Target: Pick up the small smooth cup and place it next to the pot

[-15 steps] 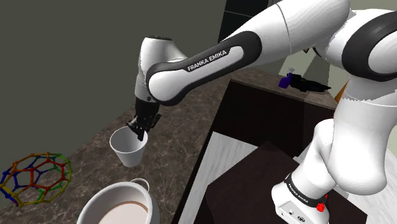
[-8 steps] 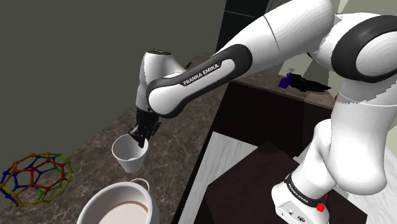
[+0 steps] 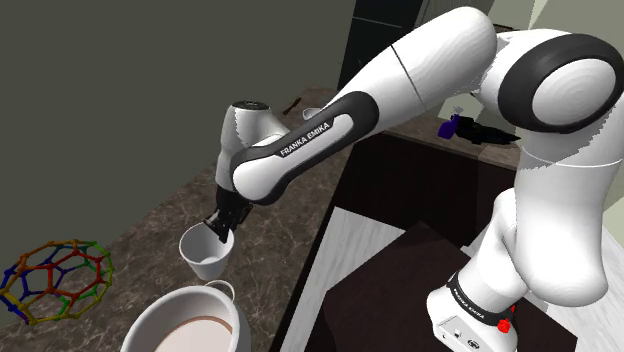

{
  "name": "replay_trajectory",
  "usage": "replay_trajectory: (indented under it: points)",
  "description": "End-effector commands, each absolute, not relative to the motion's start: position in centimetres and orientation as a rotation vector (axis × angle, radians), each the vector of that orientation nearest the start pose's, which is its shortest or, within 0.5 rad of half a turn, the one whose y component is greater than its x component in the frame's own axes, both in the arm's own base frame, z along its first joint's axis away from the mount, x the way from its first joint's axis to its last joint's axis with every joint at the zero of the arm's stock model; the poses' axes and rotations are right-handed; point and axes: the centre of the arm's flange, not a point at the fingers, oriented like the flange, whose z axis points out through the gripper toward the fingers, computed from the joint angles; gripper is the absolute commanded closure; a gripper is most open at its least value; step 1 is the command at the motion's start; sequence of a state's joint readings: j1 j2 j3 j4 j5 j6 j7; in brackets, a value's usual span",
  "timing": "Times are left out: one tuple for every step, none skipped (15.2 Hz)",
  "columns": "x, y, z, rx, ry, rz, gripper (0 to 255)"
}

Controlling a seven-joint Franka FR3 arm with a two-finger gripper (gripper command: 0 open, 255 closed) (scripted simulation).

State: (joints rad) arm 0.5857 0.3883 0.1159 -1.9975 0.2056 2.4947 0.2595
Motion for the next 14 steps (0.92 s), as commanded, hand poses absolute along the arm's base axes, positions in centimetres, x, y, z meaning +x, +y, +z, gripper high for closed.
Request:
replay_trajectory:
  points:
    - [47.6, 39.7, 26.6, -2.908, -0.4, -0.022, 255]
    - [47.6, 39.7, 26.1, -2.908, -0.4, -0.022, 255]
    - [47.6, 39.7, 25.5, -2.908, -0.4, -0.022, 255]
    - [47.6, 39.7, 25.0, -2.908, -0.4, -0.022, 255]
    - [47.6, 39.7, 24.5, -2.908, -0.4, -0.022, 255]
    - [47.6, 39.7, 23.9, -2.908, -0.4, -0.022, 255]
    - [47.6, 39.7, 23.4, -2.908, -0.4, -0.022, 255]
    - [47.6, 39.7, 22.9, -2.908, -0.4, -0.022, 255]
    - [47.6, 39.7, 22.4, -2.908, -0.4, -0.022, 255]
    - [47.6, 39.7, 21.8, -2.908, -0.4, -0.022, 255]
    - [47.6, 39.7, 21.3, -2.908, -0.4, -0.022, 255]
    - [47.6, 39.7, 20.8, -2.908, -0.4, -0.022, 255]
    - [47.6, 39.7, 20.2, -2.908, -0.4, -0.022, 255]
    - [47.6, 39.7, 19.7, -2.908, -0.4, -0.022, 255]
